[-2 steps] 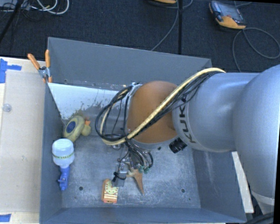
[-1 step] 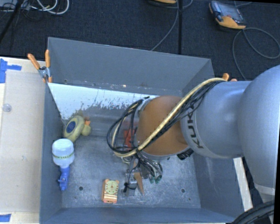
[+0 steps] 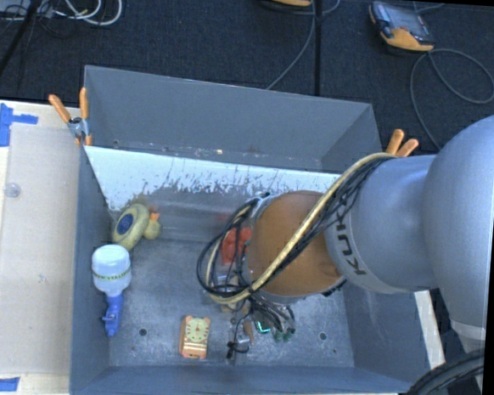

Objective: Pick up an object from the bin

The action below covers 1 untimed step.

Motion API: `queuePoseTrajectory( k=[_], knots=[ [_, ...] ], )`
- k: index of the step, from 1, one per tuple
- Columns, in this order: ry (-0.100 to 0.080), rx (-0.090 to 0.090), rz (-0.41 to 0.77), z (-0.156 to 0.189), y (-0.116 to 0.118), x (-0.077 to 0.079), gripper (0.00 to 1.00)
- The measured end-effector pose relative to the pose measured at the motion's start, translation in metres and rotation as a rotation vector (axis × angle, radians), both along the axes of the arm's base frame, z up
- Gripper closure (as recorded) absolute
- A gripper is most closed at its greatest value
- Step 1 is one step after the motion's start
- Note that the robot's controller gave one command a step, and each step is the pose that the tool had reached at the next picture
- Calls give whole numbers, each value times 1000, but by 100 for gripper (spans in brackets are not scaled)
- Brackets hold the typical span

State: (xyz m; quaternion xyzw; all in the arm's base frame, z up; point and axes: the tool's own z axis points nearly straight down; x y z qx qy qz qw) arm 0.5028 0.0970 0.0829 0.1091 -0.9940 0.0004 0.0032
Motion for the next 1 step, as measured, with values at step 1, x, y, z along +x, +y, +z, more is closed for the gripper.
queuePoseTrajectory(
  k=[1],
  knots=[
    [1,1,6,-3,-1,-5,0]
  ],
)
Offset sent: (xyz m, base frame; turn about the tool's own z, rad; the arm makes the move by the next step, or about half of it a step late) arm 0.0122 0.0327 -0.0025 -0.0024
